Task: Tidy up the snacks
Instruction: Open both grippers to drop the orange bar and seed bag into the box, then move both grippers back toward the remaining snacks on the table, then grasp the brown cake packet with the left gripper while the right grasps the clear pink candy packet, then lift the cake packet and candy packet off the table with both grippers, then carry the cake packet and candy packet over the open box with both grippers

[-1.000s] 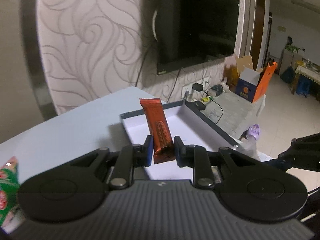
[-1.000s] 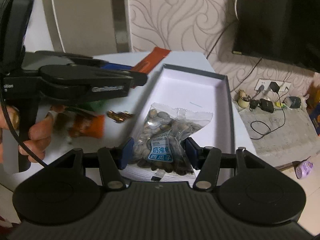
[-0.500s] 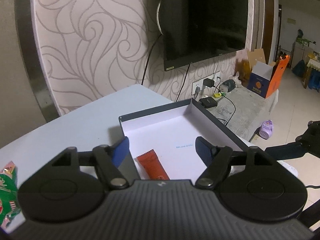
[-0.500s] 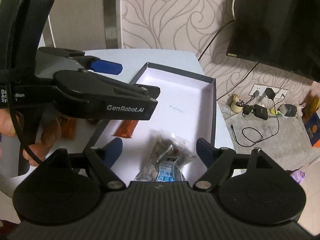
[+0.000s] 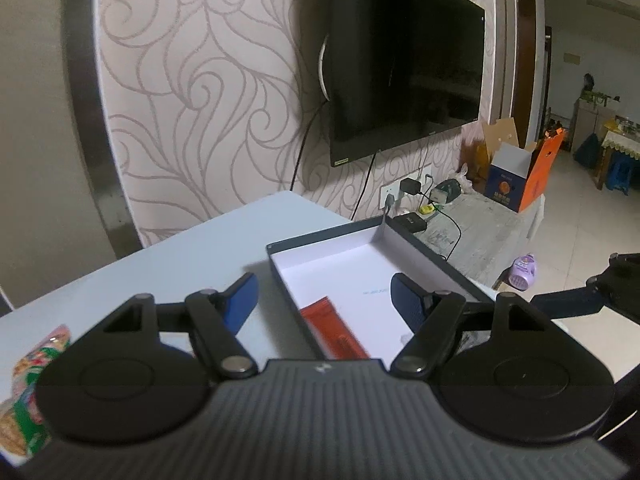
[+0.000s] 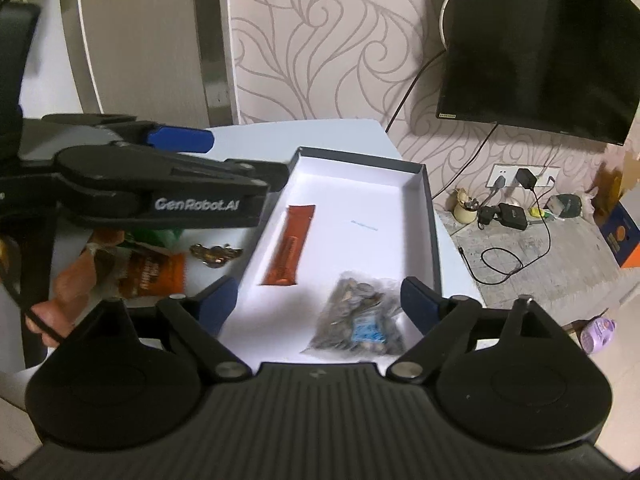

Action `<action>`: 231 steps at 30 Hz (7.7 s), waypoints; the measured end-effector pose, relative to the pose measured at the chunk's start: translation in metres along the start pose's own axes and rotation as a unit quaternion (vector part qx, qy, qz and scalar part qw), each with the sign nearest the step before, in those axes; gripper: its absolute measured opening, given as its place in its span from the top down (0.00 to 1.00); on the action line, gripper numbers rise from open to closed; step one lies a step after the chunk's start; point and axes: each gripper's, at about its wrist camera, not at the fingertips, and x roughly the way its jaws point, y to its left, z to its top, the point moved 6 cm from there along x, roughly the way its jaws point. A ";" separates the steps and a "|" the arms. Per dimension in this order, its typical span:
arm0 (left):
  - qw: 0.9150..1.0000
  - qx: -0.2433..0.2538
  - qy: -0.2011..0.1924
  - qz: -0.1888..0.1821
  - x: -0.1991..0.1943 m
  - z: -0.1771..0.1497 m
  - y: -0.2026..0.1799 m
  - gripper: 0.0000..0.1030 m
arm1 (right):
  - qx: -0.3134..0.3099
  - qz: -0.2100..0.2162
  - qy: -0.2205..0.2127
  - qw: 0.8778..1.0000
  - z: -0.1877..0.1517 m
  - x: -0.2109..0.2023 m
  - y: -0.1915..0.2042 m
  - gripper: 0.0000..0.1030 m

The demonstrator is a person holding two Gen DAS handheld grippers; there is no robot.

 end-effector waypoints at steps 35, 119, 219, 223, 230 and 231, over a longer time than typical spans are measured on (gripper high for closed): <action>0.992 -0.051 0.089 0.075 -0.048 -0.147 0.123 0.52 | -0.075 0.089 -0.006 0.993 -0.042 -0.030 0.132 0.07; 0.986 -0.072 0.088 0.120 -0.094 -0.151 0.137 0.64 | -0.107 0.153 0.046 0.981 -0.042 0.009 0.183 0.77; 0.999 0.024 0.035 -0.018 0.085 0.010 -0.023 0.63 | 0.038 0.042 0.013 0.998 0.012 0.039 -0.025 0.77; 0.999 0.023 0.038 -0.018 0.092 0.009 -0.026 0.63 | 0.037 0.042 0.020 0.998 0.010 0.044 -0.030 0.77; 0.999 0.022 0.041 -0.016 0.101 0.009 -0.030 0.63 | 0.033 0.045 0.026 0.998 0.008 0.050 -0.037 0.77; 0.999 0.022 0.041 -0.015 0.101 0.009 -0.029 0.63 | 0.032 0.045 0.027 0.998 0.007 0.051 -0.037 0.77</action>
